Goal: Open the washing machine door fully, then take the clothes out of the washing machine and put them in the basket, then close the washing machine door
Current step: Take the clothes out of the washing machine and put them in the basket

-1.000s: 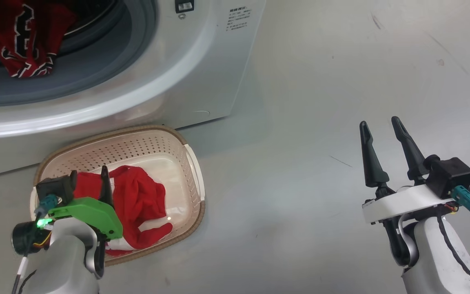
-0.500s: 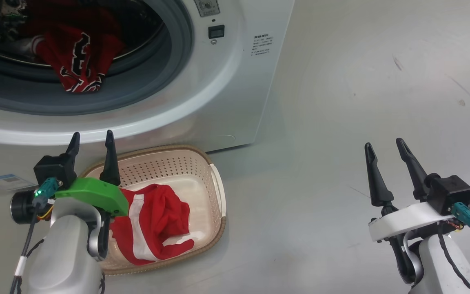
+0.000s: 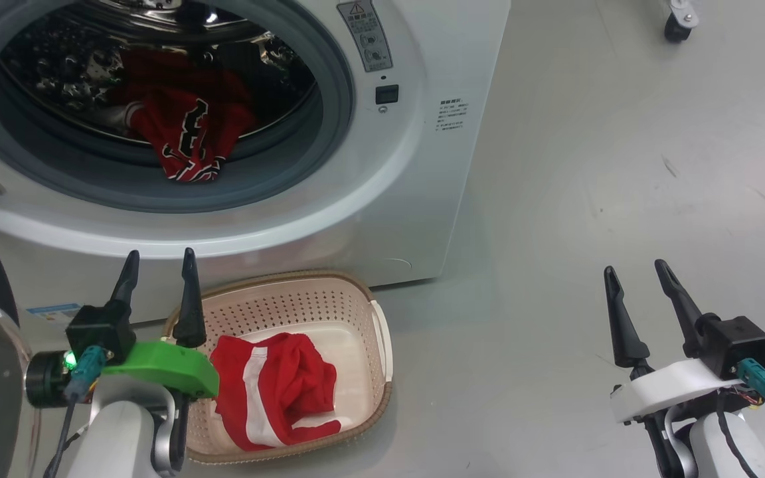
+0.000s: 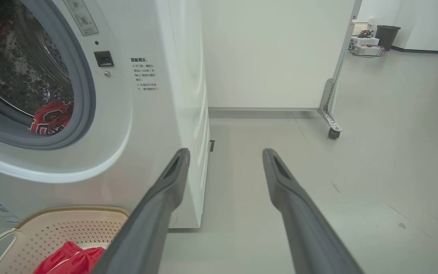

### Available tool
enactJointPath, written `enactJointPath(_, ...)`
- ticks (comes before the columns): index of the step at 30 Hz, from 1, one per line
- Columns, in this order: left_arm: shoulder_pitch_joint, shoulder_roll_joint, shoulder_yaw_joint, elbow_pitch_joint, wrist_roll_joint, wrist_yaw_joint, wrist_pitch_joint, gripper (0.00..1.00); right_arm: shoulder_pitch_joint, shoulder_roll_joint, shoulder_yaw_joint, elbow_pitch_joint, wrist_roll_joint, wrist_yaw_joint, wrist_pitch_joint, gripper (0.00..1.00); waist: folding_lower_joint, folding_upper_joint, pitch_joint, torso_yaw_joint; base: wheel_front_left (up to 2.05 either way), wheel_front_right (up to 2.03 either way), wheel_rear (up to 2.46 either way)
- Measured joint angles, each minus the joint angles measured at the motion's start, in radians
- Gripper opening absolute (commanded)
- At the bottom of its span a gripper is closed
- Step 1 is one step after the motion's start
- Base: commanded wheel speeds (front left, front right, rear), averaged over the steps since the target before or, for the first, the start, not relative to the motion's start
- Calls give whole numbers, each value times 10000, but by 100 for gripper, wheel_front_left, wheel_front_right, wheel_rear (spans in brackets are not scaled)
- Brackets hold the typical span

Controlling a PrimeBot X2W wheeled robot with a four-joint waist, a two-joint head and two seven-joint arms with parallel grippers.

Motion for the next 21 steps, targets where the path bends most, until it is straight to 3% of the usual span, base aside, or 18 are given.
enactJointPath(21, 2013, -6, -207, -1778, 90, 265, 0, 100, 901, -2, 69, -234, -226, -259, 0, 100, 0, 0, -968, 401, 0, 0, 0)
